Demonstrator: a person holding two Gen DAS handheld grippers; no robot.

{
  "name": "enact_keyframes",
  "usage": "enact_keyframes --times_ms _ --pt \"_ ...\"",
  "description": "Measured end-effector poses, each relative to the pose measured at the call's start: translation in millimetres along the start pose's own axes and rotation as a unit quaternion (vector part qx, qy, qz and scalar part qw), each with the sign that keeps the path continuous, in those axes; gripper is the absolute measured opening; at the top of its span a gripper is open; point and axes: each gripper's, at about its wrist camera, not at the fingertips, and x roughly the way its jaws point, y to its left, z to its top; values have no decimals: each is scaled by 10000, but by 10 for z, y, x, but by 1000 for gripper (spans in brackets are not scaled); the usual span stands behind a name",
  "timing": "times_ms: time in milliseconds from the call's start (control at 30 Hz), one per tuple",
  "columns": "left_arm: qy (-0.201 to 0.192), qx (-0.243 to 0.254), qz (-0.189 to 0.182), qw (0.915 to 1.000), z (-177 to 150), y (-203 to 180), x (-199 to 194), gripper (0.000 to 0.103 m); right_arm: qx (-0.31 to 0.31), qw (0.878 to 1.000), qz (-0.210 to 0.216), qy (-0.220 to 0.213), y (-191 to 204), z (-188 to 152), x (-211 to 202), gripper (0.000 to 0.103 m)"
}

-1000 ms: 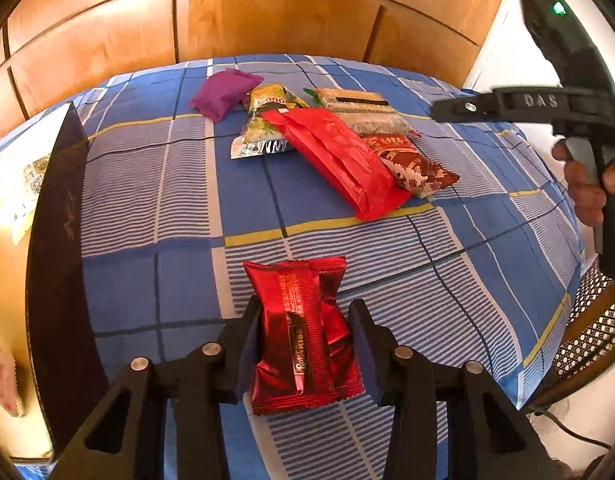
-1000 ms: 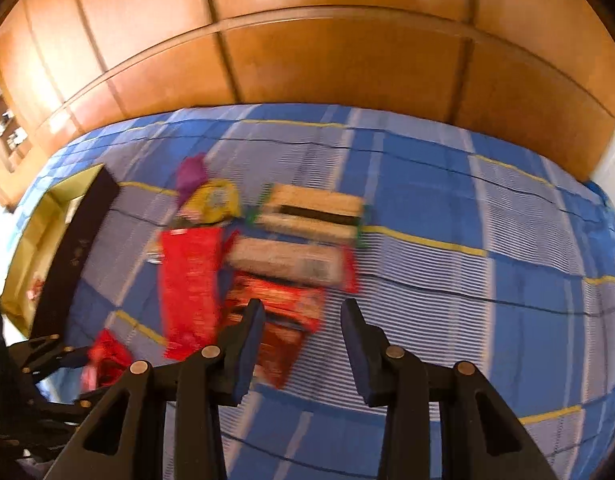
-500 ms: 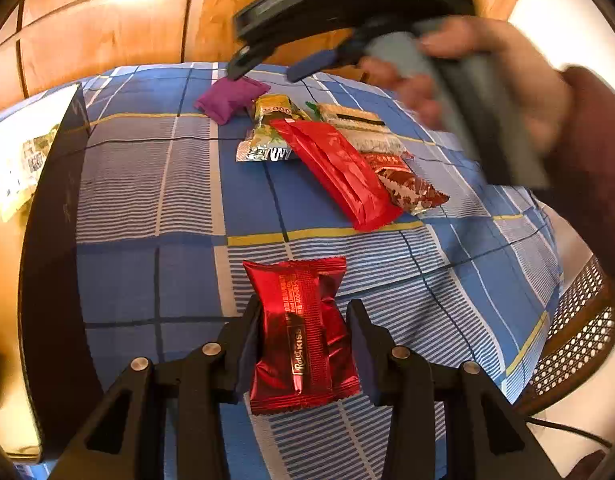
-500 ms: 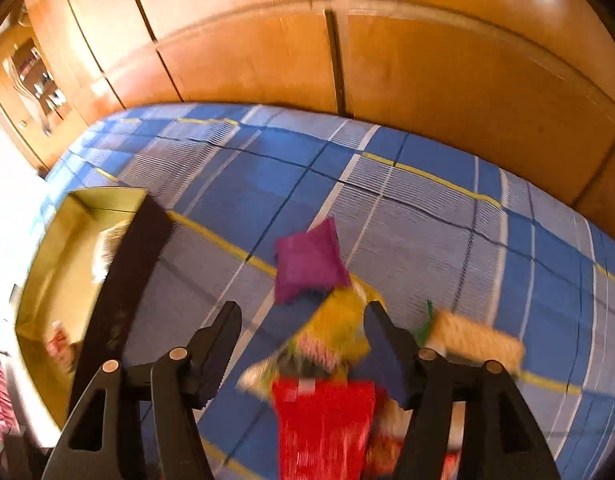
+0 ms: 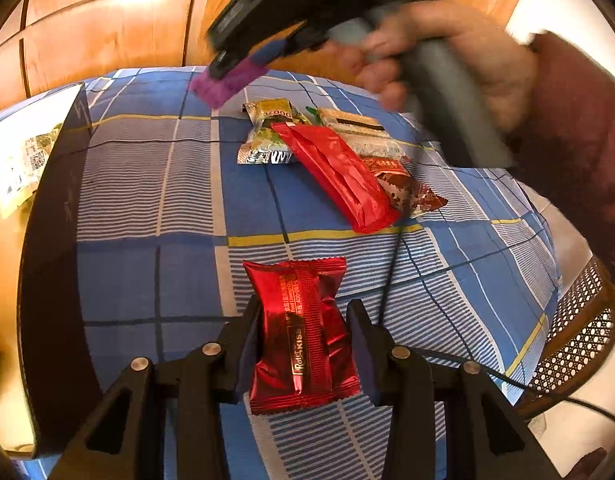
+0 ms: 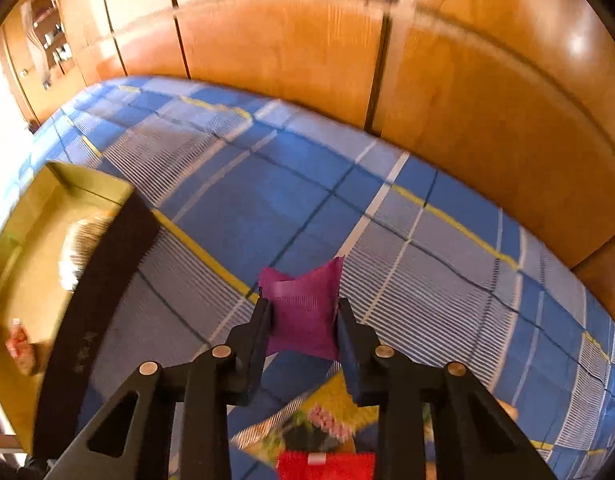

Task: Organize snacks
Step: 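Carry the red snack into the tray with the left gripper while the right gripper grasps the purple pouch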

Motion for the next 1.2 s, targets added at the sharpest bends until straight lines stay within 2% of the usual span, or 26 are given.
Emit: enact_keyframes --times_ms 167,367,567,767,867,1033,1200 --pt "-26 37 30 10000 -35 -37 -16 42 -30 9995 97 -294 -76 -246 -533 32" --pt "-11 -29 -6 10000 -8 -41 -39 41 50 9997 182 -165 -93 -873 -951 32" --pt "-206 -81 -7 9998 73 -22 -216 41 256 9993 175 211 -90 -1525 -1030 32" --pt "-647 -215 2 9977 216 -10 -646 41 467 9975 359 395 7 -1859 -930 33" --pt "-917 -449 127 9947 324 115 -924 42 545 9968 413 418 60 -1922 -861 33" --pt "-1121 -1187 547 9851 494 636 -1224 42 753 9954 442 388 43 -1947 -796 33" --pt "-1026 -1840 875 9736 563 1222 -1166 43 826 9950 430 361 37 -1958 -786 33"
